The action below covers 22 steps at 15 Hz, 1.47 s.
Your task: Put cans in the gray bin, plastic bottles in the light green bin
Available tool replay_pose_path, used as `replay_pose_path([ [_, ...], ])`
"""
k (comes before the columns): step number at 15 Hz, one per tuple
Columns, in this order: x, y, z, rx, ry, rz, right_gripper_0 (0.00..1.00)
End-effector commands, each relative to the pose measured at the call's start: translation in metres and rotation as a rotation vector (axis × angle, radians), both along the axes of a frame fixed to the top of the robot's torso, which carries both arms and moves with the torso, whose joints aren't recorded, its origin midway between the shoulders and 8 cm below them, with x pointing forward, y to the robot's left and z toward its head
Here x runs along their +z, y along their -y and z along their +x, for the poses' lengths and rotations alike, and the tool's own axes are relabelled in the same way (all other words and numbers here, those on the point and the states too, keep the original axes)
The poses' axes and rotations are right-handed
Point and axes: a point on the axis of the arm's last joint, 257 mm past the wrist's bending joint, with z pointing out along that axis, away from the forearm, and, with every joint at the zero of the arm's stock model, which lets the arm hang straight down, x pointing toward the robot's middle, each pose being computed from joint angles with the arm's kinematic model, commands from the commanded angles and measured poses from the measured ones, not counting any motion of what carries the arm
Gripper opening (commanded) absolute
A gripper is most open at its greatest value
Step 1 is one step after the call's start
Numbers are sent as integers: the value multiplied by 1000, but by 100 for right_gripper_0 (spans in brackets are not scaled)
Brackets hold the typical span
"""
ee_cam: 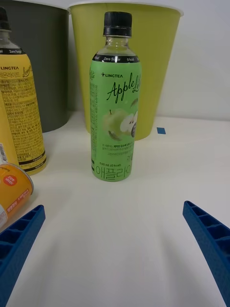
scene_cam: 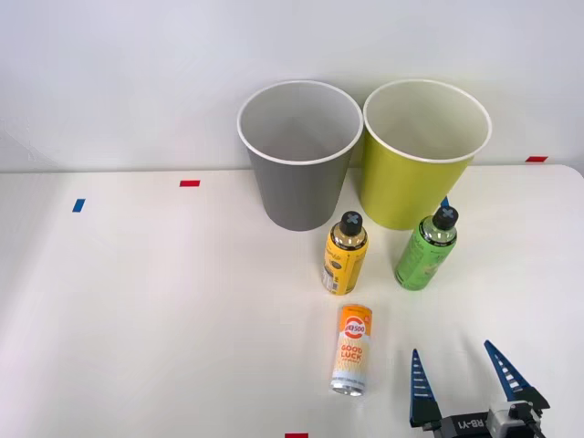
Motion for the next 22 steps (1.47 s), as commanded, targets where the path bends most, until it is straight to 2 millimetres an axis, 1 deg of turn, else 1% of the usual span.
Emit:
replay_pose_path([
  [1, 0, 0, 0, 0, 0, 0, 100],
  [22, 0, 0, 0, 0, 0, 0, 100],
])
